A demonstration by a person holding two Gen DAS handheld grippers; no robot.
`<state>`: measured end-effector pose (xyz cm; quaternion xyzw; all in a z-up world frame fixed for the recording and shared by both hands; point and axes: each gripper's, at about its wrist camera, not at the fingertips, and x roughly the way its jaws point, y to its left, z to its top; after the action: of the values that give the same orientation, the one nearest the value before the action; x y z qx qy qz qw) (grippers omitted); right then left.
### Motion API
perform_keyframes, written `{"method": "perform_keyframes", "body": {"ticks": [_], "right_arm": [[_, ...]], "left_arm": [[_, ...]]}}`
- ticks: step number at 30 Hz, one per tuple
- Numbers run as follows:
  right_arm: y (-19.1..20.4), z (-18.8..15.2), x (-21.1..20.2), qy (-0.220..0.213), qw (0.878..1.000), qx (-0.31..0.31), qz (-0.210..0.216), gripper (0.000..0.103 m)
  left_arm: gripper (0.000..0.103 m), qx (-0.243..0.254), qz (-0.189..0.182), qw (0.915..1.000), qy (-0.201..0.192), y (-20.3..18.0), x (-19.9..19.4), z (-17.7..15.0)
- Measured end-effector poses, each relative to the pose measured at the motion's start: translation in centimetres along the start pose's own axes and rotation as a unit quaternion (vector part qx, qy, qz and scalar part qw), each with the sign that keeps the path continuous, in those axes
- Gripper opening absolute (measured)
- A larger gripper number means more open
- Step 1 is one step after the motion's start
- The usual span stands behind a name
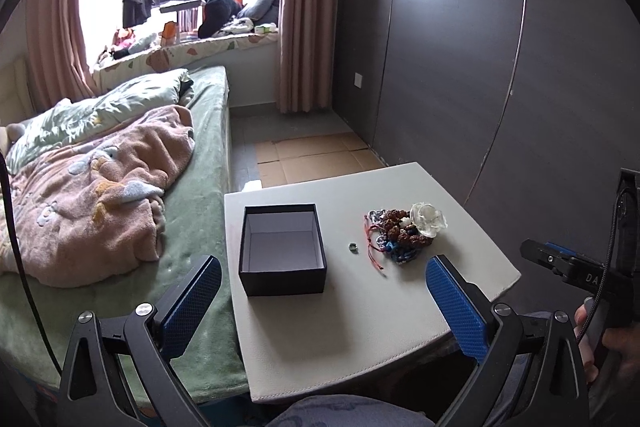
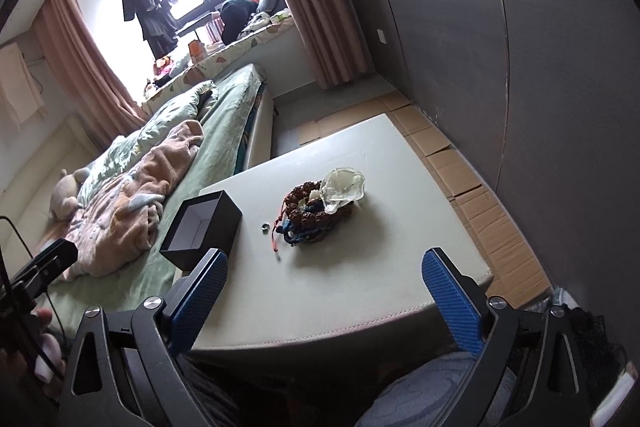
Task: Organize jewelry
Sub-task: 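Grasp the white plastic bag with the right tool while the left tool approaches the beads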
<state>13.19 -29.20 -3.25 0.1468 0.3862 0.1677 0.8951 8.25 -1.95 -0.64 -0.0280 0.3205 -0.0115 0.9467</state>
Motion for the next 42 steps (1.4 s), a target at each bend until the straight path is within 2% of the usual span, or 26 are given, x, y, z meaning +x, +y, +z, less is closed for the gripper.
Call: {"method": "perform_keyframes", "body": {"ticks": [4,6,8,15,18,23,28,32,35,36,37,38,39,40,41,42], "right_arm": [[-1.5,0.8,3.0,0.020,0.999,0.031,0.021,0.081],[-2.2,1.1,4.4,0.031,0.998,0.045,0.036,0.075],[-2.7,1.5,5.7,0.037,0.996,0.059,0.047,0.074],[-4.3,3.4,10.5,0.060,0.989,0.112,0.077,0.068],[-5.1,4.2,12.2,0.066,0.983,0.142,0.097,0.067],[-5.4,5.6,14.6,0.074,0.977,0.169,0.106,0.066],[-6.0,6.5,17.2,0.100,0.968,0.203,0.113,0.063],[-6.0,6.9,18.1,0.108,0.969,0.201,0.094,0.063],[-5.9,6.5,19.0,0.126,0.965,0.208,0.094,0.062],[-6.1,6.3,19.3,0.134,0.963,0.213,0.096,0.059],[-6.2,6.1,19.7,0.141,0.961,0.219,0.096,0.051],[-6.4,6.0,20.0,0.146,0.959,0.224,0.092,0.048],[-6.5,5.9,20.3,0.150,0.958,0.226,0.089,0.040],[-6.6,5.8,20.4,0.153,0.958,0.228,0.087,0.029],[-6.7,5.5,20.5,0.155,0.956,0.230,0.089,0.023],[-6.8,5.4,20.6,0.157,0.955,0.233,0.092,0.007]], "left_arm": [[0.095,-0.001,-0.027,0.9994,0.024,-0.2,2.3,0.9],[0.088,0.003,-0.018,0.9991,0.039,-0.3,3.6,1.4],[0.084,0.001,-0.023,0.9985,0.049,-0.3,4.8,2.1],[0.083,0.012,-0.025,0.9974,0.067,-1.3,8.4,4.7],[0.077,0.013,-0.033,0.9960,0.082,-1.8,10.1,5.5],[0.073,0.017,-0.044,0.9931,0.107,-2.8,13.1,6.8],[0.067,0.024,-0.046,0.9899,0.132,-4.2,16.1,7.6],[0.066,0.027,-0.044,0.9868,0.153,-5.1,18.7,8.2],[0.065,0.026,-0.050,0.9833,0.173,-5.6,20.3,8.3],[0.064,0.024,-0.050,0.9824,0.178,-5.7,21.0,8.3],[0.062,0.021,-0.048,0.9818,0.183,-5.8,21.5,8.2],[0.057,0.014,-0.045,0.9811,0.188,-5.7,22.1,8.1],[0.053,0.004,-0.046,0.9794,0.197,-5.6,22.7,8.0],[0.052,-0.007,-0.051,0.9774,0.205,-5.5,23.2,7.8],[0.052,-0.012,-0.055,0.9761,0.210,-5.5,23.5,7.6],[0.052,-0.011,-0.053,0.9757,0.212,-5.6,23.7,7.4]]}}
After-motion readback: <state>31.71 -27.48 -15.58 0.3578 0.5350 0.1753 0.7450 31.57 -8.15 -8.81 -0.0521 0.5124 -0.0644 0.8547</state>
